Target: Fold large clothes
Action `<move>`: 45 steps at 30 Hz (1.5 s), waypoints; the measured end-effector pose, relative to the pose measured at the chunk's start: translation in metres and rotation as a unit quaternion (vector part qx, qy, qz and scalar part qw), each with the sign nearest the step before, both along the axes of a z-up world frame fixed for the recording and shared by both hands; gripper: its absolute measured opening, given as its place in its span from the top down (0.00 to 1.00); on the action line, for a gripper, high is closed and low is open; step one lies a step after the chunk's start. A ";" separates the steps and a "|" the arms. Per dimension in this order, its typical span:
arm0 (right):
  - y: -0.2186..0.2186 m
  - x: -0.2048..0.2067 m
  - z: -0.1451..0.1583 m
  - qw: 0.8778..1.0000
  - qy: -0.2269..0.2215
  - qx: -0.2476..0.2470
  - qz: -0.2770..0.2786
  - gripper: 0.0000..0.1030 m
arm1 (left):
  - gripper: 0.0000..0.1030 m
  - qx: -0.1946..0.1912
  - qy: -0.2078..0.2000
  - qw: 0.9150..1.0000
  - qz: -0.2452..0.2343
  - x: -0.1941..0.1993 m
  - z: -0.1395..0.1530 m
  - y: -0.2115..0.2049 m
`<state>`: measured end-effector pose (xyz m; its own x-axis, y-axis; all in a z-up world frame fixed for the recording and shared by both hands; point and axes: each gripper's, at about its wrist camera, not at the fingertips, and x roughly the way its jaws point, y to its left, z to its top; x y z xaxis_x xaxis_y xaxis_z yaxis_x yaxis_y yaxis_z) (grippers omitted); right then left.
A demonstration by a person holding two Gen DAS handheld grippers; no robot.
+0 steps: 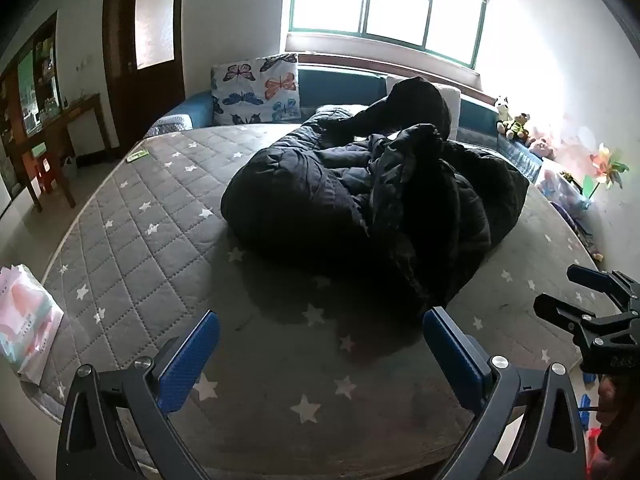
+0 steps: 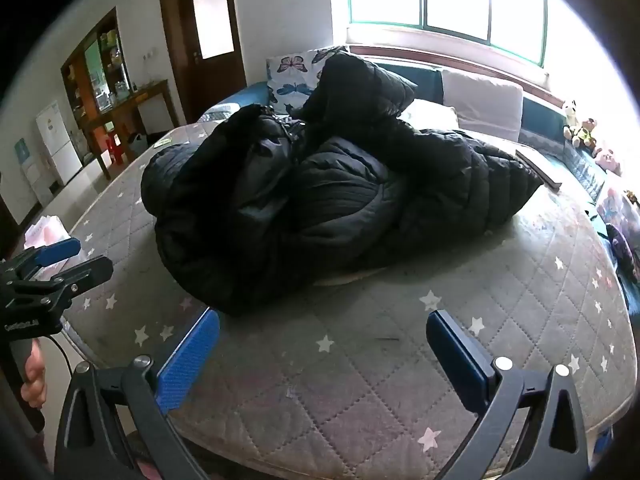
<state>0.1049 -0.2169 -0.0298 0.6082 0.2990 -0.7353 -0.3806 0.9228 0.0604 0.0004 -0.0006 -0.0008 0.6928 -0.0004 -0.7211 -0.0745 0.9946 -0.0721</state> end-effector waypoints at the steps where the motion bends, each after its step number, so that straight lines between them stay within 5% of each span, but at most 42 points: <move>1: 0.001 -0.001 0.000 1.000 0.000 0.002 0.000 0.00 | 0.00 0.002 0.001 1.000 -0.001 0.000 -0.001 -0.001; 45: -0.003 0.011 -0.007 1.000 0.024 0.017 -0.004 0.00 | 0.00 0.006 0.015 1.000 -0.011 0.010 -0.010 -0.005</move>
